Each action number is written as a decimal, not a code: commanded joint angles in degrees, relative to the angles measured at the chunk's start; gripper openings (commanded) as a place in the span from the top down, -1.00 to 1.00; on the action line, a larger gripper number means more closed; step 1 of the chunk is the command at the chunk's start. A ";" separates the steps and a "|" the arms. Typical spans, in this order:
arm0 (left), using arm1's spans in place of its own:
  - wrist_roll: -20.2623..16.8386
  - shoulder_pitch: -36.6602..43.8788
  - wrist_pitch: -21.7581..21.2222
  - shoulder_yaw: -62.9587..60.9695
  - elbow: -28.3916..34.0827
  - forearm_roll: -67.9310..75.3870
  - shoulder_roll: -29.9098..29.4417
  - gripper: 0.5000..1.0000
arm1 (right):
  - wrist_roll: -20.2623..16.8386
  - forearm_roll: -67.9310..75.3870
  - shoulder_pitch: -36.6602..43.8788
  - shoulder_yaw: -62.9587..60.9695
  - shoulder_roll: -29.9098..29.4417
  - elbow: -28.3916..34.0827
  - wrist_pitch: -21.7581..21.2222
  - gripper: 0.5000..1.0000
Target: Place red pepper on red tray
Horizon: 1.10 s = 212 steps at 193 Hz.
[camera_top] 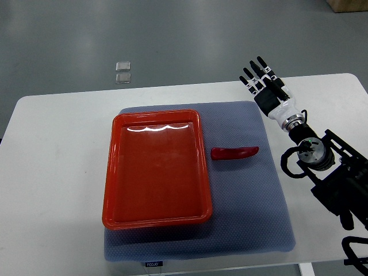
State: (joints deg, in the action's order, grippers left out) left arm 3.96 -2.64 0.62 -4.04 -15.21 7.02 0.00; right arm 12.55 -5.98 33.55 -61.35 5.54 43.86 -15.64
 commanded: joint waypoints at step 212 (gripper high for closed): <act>0.00 -0.26 0.08 -0.09 -0.18 0.10 0.00 -1.00 | -2.61 -50.18 28.50 57.65 26.37 16.88 -3.08 -0.69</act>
State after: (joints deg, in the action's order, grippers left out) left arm 3.97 -2.90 0.71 -4.14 -15.52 7.13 0.00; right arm 10.85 -55.58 62.19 -4.37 31.89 59.78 -19.14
